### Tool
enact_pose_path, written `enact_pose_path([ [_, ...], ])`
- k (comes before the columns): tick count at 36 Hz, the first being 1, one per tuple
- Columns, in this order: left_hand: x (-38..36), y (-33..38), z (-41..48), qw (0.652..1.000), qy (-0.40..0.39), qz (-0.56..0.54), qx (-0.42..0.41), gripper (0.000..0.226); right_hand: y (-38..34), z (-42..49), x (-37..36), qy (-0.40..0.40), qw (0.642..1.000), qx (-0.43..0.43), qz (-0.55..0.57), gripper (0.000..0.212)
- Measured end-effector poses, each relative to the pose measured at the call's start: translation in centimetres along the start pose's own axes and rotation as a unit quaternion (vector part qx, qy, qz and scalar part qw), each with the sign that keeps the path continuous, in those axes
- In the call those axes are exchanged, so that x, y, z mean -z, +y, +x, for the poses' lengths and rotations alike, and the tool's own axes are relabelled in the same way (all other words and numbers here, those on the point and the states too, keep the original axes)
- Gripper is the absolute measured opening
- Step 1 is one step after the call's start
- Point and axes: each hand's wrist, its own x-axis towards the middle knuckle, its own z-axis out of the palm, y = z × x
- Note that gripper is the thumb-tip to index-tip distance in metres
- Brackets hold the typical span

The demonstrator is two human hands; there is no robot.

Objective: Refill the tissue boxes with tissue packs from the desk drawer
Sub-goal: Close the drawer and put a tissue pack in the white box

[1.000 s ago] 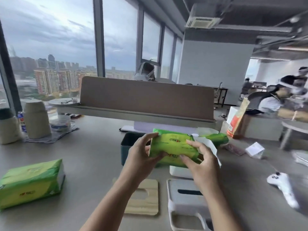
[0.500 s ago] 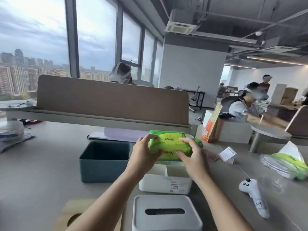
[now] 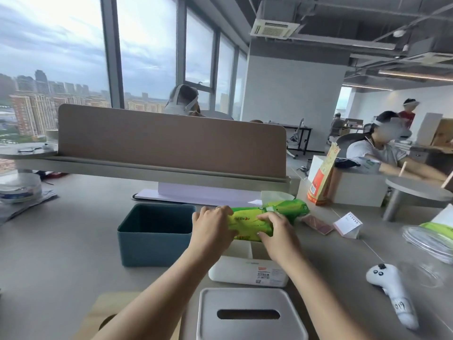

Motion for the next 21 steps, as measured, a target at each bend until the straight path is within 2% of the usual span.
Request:
enact_pose_path([
  [9,0.1,0.7,-1.1,0.997,-0.034,0.040,-0.056,0.041,-0.5,-0.7,0.9,-0.001,0.999,-0.011,-0.052,0.035],
  [21,3.3,0.7,-4.5,0.993,-0.038,-0.054,-0.095,0.037,-1.9,-3.7,4.2,-0.011,1.000,-0.008,-0.021,0.038],
])
